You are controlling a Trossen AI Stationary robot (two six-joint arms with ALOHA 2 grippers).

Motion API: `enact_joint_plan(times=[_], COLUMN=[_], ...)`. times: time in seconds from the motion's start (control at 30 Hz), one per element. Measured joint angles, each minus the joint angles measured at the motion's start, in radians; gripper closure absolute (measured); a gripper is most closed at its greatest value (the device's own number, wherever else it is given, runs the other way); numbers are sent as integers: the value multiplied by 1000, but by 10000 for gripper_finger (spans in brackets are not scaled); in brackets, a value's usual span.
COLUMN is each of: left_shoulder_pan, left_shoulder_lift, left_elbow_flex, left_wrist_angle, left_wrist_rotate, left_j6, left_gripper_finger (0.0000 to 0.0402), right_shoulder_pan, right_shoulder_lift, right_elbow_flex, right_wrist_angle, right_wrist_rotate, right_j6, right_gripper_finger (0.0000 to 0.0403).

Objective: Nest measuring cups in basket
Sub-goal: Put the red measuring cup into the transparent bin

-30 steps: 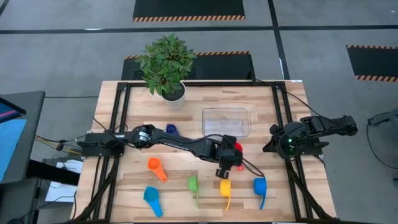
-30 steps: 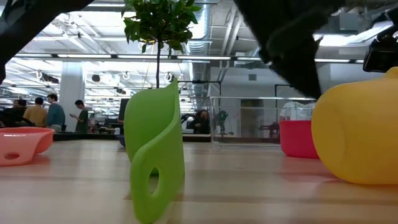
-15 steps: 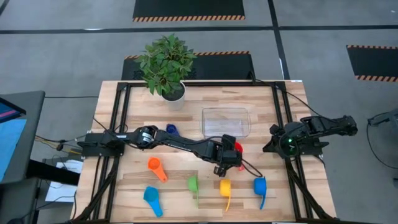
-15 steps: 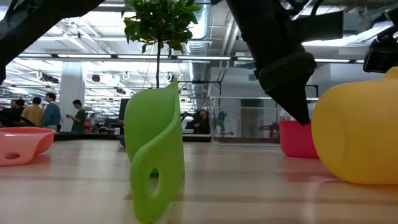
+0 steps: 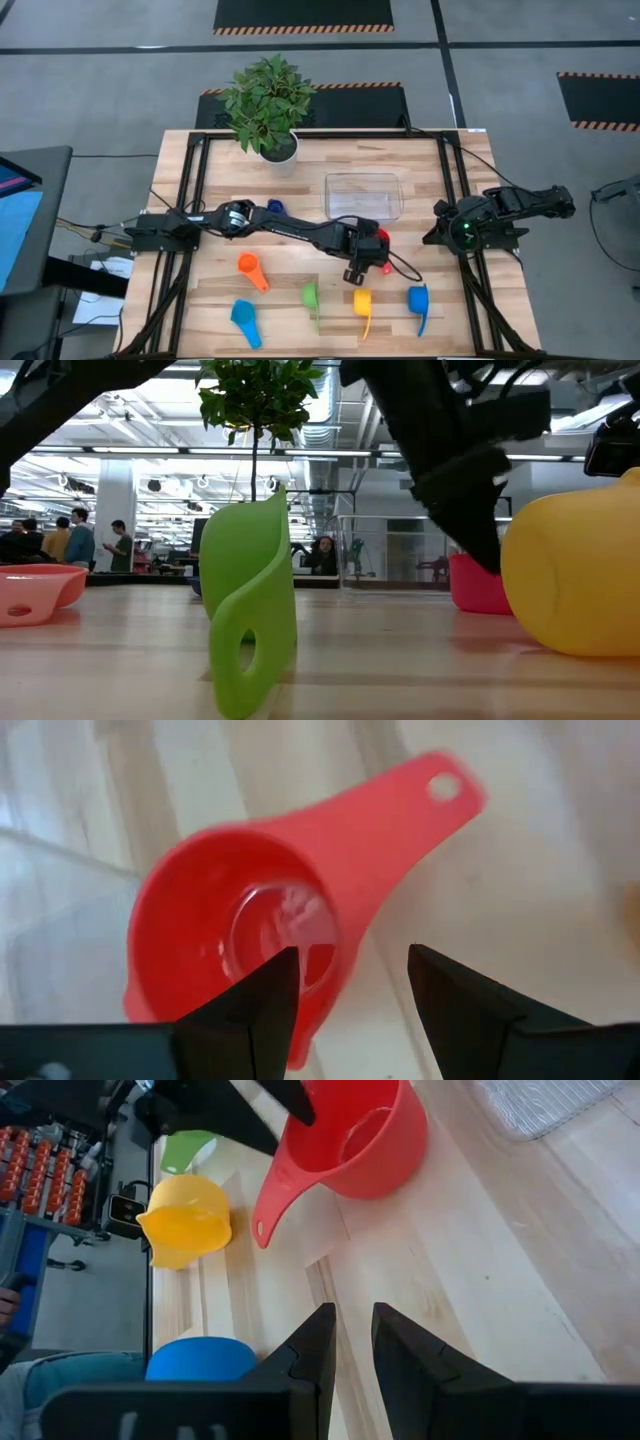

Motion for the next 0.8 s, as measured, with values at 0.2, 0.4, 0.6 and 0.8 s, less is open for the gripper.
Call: enact_joint_plan(times=[0.2, 0.4, 0.6, 0.8], left_shoulder_pan=[4, 4, -7, -7], left_shoulder_lift=[0, -1, -1, -1], left_elbow_flex=[0, 1, -17, -5], left_wrist_angle=[5, 1, -2, -15], left_wrist_rotate=[-42, -15, 7, -23], left_j6=[0, 21, 38, -39], left_gripper_finger=[221, 256, 330, 395], right_shoulder_pan=[0, 0, 0, 0], right_shoulder_lift=[0, 0, 0, 0], right_elbow_flex=[0, 0, 0, 0], right_wrist_angle=[0, 0, 0, 0], right_wrist_rotate=[0, 0, 0, 0], right_j6=[0, 0, 0, 0], right_gripper_finger=[310, 310, 310, 310])
